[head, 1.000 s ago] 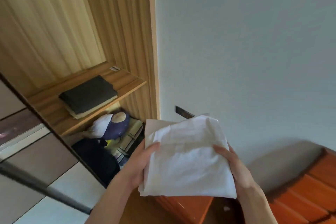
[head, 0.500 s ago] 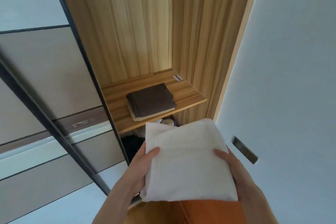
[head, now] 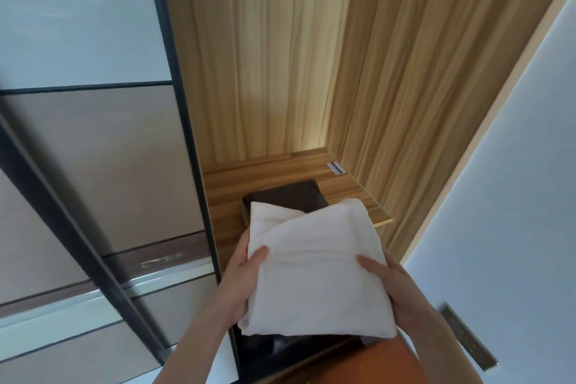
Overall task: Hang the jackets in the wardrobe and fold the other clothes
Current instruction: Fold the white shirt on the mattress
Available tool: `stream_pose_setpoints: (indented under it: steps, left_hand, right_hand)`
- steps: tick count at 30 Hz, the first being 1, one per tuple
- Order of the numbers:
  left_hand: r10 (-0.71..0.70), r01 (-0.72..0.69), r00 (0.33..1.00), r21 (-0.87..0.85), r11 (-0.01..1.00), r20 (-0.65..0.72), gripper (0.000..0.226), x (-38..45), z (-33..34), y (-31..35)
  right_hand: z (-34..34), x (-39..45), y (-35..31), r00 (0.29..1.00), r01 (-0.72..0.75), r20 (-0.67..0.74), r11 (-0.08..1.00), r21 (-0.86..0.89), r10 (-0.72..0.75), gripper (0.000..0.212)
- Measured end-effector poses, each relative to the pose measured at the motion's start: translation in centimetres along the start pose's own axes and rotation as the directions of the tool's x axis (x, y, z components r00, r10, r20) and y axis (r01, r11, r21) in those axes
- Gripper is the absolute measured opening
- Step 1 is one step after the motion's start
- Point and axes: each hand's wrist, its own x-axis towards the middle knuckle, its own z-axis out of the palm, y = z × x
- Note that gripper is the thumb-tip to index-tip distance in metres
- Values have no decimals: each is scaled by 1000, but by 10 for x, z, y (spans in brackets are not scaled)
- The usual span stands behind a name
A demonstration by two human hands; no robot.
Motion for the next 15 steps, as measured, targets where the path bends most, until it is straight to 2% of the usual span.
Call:
stream_pose_setpoints:
  steps: [7,11,15]
  left_hand:
    - [82,-84,994,-21,996,-73,41,68,5,29]
    - [111,-113,982,-7,994,-155,39,110,4,34]
    - [118,-115,957,25,993,-265,40,143,5,33]
  right_hand:
    - [5,96,-45,999,21,42,998,-55,-19,49]
    - [7,157,-63,994,11,112,998,-60,-5,53]
    - [12,214,-74,984,-22,174,997,-72,34,47]
